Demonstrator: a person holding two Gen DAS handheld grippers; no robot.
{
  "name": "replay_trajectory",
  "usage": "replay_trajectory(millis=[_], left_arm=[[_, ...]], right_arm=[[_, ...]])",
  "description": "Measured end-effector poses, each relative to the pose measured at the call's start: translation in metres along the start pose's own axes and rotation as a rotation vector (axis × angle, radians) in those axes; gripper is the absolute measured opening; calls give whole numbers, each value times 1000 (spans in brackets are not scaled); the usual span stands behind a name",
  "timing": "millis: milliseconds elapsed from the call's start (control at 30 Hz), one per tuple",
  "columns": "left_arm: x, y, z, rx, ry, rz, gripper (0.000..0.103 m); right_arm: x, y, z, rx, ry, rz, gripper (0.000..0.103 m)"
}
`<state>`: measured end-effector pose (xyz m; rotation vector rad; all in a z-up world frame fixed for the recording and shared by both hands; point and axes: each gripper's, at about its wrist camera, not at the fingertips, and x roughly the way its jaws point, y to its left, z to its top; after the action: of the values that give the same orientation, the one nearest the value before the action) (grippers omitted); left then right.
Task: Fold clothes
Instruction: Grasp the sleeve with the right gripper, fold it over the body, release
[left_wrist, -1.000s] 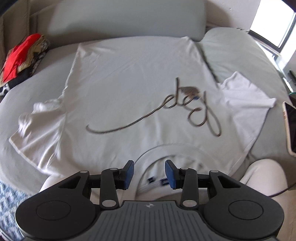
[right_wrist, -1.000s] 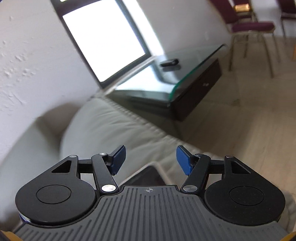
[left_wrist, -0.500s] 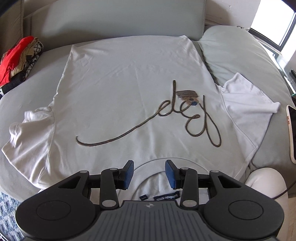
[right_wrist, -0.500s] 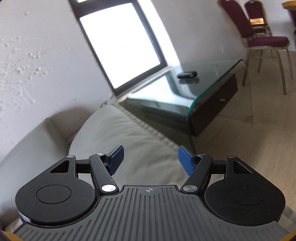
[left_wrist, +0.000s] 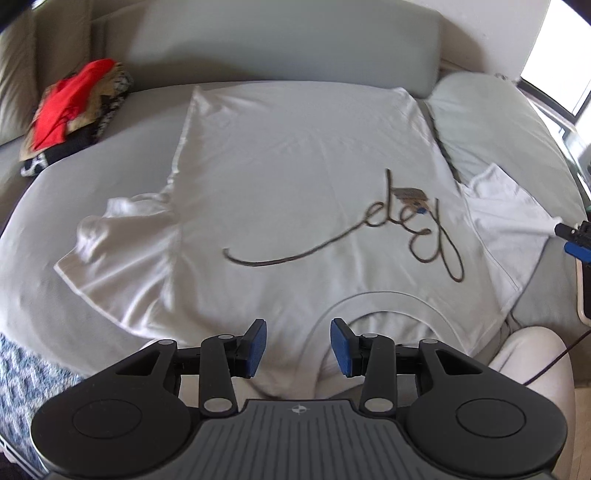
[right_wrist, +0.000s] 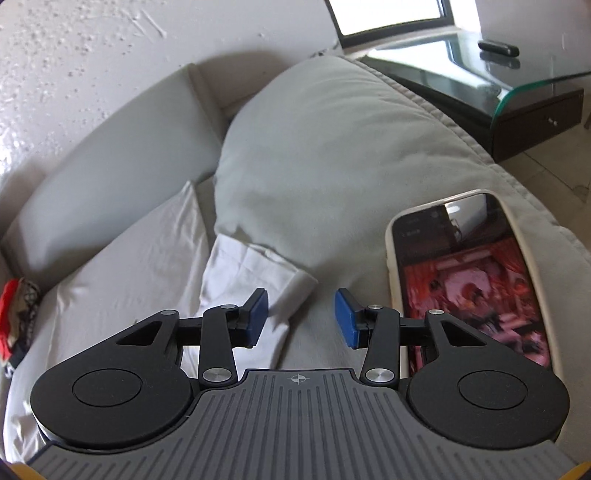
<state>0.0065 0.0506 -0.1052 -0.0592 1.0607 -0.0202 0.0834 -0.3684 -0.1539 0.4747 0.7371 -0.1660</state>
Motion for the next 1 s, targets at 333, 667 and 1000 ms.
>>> replay_trajectory(millis=[333, 667, 1000], left_arm=[[5, 8, -3, -27, 4, -27, 39], [0, 22, -15, -68, -11, -53, 39], [1, 35, -19, -99, -13, -47, 39]], right_arm=[[4, 22, 8, -78, -74, -28, 3], [-6, 126, -30, -518, -109, 93, 3], [14, 167, -125, -955, 130, 192, 14]])
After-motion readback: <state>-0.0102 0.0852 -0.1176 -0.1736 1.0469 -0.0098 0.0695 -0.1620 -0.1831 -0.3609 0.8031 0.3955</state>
